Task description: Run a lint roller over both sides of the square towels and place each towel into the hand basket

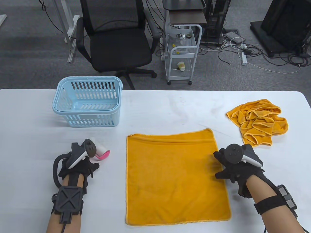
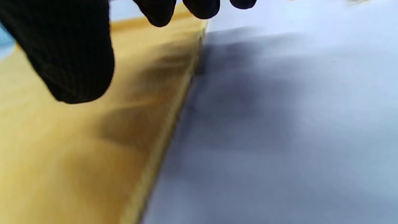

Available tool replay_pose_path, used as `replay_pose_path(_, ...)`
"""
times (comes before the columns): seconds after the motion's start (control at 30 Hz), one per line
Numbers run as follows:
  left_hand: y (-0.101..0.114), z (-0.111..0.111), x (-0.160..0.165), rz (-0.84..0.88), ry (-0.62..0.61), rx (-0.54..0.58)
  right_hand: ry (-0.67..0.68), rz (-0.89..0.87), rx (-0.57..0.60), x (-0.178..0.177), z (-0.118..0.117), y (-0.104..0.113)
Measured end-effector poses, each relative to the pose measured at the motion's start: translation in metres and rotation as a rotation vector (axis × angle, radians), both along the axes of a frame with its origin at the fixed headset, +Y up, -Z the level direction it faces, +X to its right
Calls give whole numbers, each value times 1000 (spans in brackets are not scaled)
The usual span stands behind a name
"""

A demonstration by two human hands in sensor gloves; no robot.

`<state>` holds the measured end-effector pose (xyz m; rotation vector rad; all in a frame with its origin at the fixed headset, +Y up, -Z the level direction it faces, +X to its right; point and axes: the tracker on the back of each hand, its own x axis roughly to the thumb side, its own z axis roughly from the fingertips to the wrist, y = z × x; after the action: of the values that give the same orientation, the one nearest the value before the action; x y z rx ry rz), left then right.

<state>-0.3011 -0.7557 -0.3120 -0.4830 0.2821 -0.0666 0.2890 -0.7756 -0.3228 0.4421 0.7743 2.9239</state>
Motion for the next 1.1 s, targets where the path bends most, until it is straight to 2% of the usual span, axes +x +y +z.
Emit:
replay_pose_path(0.1, -10, 3, -6, -10, 44, 10, 34, 86, -16, -4, 10, -5)
replay_pose_path(0.3, -22, 5, -9, -25, 99, 95, 18, 57, 10, -1, 16, -15)
replay_pose_path(0.37, -20, 7, -7, 50, 87, 124, 7, 34, 0, 3, 16, -16)
replay_pose_path(0.47, -2, 12, 9, 353, 46, 192, 1, 14, -3, 5, 16, -17)
replay_pose_path(0.53, 14, 15, 35, 433, -47, 184, 2, 15, -5, 5, 16, -17)
replay_pose_path(0.63, 37, 21, 99, 455, -274, 189, -2, 9, -6, 5, 16, -17)
replay_pose_path(0.7, 43, 26, 141, 470, -396, 183, -8, -1, -8, 6, 17, -18)
replay_pose_path(0.77, 40, 33, 181, 510, -509, 157, -8, -1, -6, 7, 17, -18)
replay_pose_path(0.87, 26, 49, 241, 502, -682, 76, -10, -8, -7, 7, 18, -18)
replay_pose_path(0.97, 9, 64, 280, 497, -796, 3, -12, -11, -11, 7, 18, -18)
replay_pose_path(1.1, -7, 73, 308, 503, -857, -59, -12, -11, -10, 8, 18, -18)
